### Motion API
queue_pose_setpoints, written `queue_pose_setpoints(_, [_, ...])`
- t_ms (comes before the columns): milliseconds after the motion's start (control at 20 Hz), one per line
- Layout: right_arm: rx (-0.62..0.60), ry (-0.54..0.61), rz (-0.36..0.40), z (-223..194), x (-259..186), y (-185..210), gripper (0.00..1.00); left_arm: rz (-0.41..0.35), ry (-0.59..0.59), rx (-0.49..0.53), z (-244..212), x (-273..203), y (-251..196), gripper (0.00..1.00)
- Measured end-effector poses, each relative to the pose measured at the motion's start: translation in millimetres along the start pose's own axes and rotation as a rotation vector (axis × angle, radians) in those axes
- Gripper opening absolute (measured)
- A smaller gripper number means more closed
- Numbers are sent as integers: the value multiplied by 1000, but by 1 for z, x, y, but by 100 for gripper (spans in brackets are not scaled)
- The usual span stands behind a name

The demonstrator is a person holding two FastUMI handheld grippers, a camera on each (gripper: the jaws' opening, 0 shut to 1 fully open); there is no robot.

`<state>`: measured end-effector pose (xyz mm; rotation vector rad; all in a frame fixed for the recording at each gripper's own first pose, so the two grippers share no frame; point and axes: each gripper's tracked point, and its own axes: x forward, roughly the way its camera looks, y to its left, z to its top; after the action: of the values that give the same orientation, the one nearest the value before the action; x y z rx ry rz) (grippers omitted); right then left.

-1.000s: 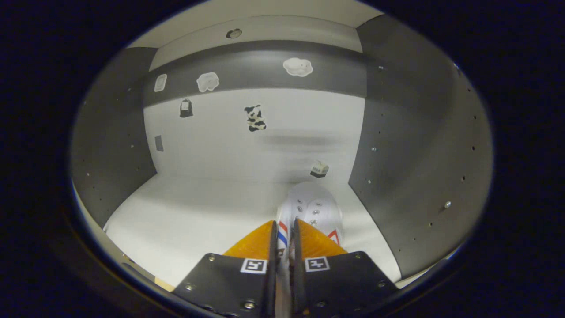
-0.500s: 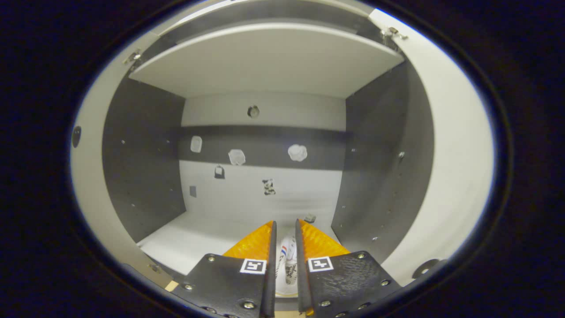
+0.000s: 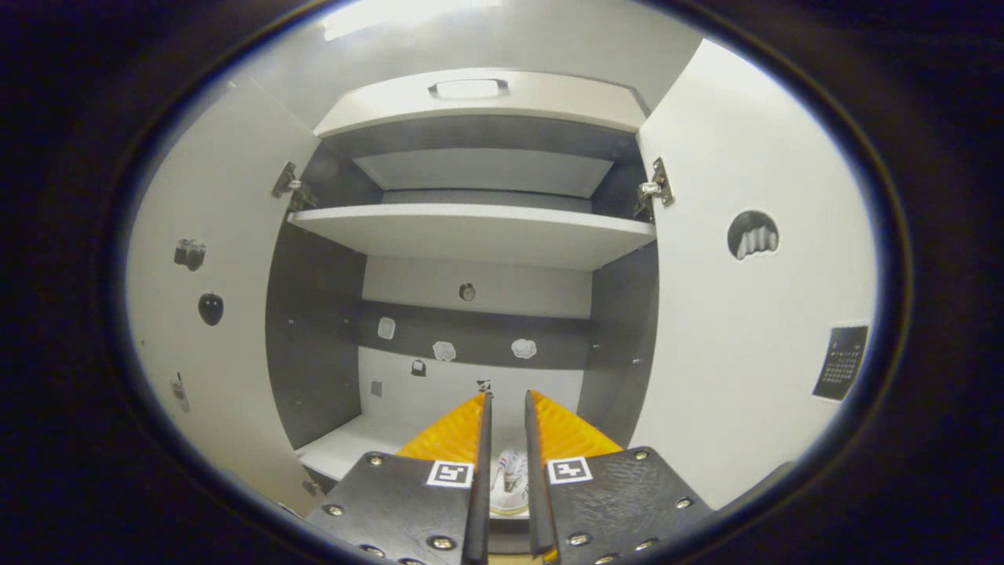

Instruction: Grab one shoe with the right hand and put it into the shoe cabinet, grab the other shoe with the left hand and put it into the shoe cabinet; then close the right door with the right hand and the left door with the left hand.

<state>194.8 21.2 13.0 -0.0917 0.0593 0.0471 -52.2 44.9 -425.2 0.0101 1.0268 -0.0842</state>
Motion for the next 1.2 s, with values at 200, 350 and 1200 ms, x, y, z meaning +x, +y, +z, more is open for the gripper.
queue_pose_setpoints(200, [-21,-40,-18,17,-21,-11,20,-27,108,-37,-35,18,-5,97])
queue_pose_setpoints(350, [-25,-50,-22,23,-33,-15,20,-52,173,-64,-56,29,-8,95])
queue_pose_setpoints(1200, [-103,-193,-120,54,-85,-38,20,-91,266,-223,-66,41,-4,28])
